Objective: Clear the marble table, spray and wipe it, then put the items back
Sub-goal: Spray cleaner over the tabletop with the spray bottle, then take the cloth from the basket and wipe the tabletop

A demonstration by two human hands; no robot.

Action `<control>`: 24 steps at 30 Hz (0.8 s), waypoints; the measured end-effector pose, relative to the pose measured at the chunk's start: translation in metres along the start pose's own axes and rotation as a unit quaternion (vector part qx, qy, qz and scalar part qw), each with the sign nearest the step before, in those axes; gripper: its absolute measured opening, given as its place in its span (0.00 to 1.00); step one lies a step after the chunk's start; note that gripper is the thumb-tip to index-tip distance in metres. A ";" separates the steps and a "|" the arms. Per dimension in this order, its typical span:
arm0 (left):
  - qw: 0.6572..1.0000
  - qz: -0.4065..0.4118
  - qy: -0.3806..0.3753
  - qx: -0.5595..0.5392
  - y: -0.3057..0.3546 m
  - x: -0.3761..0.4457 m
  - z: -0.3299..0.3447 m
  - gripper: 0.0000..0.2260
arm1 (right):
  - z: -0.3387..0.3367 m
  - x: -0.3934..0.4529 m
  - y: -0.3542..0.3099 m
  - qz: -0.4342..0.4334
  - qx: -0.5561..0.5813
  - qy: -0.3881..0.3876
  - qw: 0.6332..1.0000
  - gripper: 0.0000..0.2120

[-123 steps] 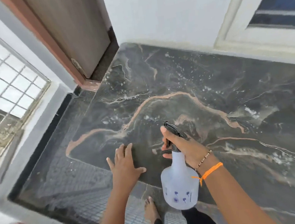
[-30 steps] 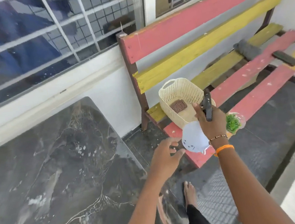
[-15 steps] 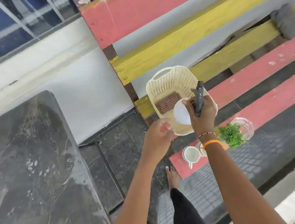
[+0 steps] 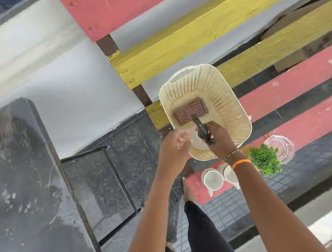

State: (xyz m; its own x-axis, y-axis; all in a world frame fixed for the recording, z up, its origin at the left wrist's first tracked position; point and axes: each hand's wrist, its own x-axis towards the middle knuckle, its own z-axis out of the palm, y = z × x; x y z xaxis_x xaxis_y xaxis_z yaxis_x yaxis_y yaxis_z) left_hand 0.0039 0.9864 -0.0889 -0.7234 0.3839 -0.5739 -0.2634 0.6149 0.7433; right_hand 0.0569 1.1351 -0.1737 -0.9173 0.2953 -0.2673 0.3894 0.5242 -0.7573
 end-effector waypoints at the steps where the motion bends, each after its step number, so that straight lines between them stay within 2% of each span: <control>1: 1.000 -0.004 0.000 -0.007 0.001 0.002 0.001 0.13 | -0.003 -0.001 0.002 -0.003 -0.007 -0.012 1.000 0.16; 5: 1.000 -0.016 0.007 -0.024 0.004 0.012 0.002 0.12 | -0.032 0.006 0.017 0.009 -0.042 -0.062 0.997 0.20; 8: 0.999 -0.017 0.013 -0.024 0.006 0.018 0.001 0.12 | -0.045 0.032 0.021 0.051 -0.021 0.006 0.998 0.21; 10: 0.999 -0.021 0.018 -0.019 0.006 0.023 0.001 0.12 | -0.040 0.060 0.021 0.060 -0.022 0.013 0.998 0.19; 13: 0.999 -0.033 0.026 -0.027 0.002 0.030 0.000 0.11 | -0.018 0.106 0.024 0.037 -0.076 -0.081 0.993 0.22; 15: 0.998 -0.039 0.031 -0.031 -0.001 0.032 -0.001 0.11 | -0.004 0.129 0.030 0.037 -0.136 -0.166 0.976 0.28; 17: 0.998 -0.046 0.034 -0.029 -0.004 0.033 -0.002 0.11 | 0.007 0.143 0.039 0.040 -0.221 -0.205 0.953 0.28; 21: 0.997 -0.060 0.033 -0.029 -0.007 0.033 -0.004 0.10 | 0.016 0.148 0.045 0.006 -0.304 -0.120 0.945 0.17; 24: 0.997 -0.060 0.036 -0.036 -0.004 0.032 -0.008 0.10 | 0.014 0.145 0.048 -0.014 -0.339 -0.125 0.932 0.17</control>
State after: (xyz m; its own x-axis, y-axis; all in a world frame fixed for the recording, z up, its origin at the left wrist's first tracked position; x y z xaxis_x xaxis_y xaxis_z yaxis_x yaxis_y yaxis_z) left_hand -0.0232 0.9908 -0.1076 -0.7267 0.2588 -0.6363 -0.3939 0.6020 0.6946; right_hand -0.0584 1.1916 -0.2574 -0.8861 0.1227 -0.4470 0.2504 0.9383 -0.2387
